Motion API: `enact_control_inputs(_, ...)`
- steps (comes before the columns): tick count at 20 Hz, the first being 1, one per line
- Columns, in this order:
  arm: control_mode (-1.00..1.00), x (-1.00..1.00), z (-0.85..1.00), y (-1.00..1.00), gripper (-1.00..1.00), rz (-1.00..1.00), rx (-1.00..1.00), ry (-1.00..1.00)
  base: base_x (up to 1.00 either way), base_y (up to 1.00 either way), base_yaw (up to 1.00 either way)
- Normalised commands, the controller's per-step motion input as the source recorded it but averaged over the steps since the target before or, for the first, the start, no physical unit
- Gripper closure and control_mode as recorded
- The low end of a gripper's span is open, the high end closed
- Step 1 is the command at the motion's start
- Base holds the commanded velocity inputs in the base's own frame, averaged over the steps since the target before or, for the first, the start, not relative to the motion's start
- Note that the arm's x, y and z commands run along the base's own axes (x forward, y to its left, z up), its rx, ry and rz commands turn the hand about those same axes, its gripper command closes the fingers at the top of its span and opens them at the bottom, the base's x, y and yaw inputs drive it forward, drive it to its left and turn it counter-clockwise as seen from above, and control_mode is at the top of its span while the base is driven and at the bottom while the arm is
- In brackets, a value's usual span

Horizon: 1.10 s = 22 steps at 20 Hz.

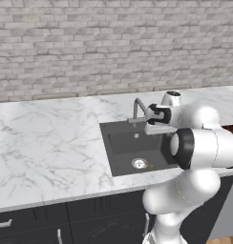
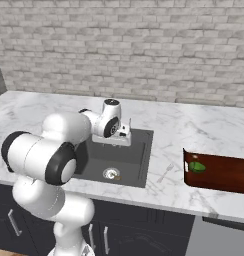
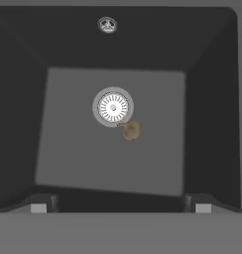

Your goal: Pick up all produce items and place them in the sink. Turn on the sink faucet to wash them. Then turn the sink off and put them in the tray.

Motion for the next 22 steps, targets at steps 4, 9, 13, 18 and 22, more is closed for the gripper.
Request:
enact_control_inputs(4, -1.0, 0.28, -0.44, 0.01, -1.0, 0.01, 0.0, -0.03, 0.0, 0.0, 0.0)
enact_control_inputs(9, -1.0, 0.15, -0.48, 0.01, -1.0, 0.02, -0.02, -0.1, 0.0, 0.0, 0.0)
enact_control_inputs(13, -1.0, 0.06, -0.48, 0.01, -1.0, 0.02, -0.02, -0.12, 0.0, 0.0, 0.0)
enact_control_inputs(18, -1.0, 0.03, -0.41, 0.01, -1.0, 0.02, -0.01, -0.06, 0.0, 0.0, 0.0)
enact_control_inputs(22, -1.0, 0.04, -0.32, 0.05, -1.0, 0.01, 0.0, 0.0, 0.0, 0.0, 0.0)
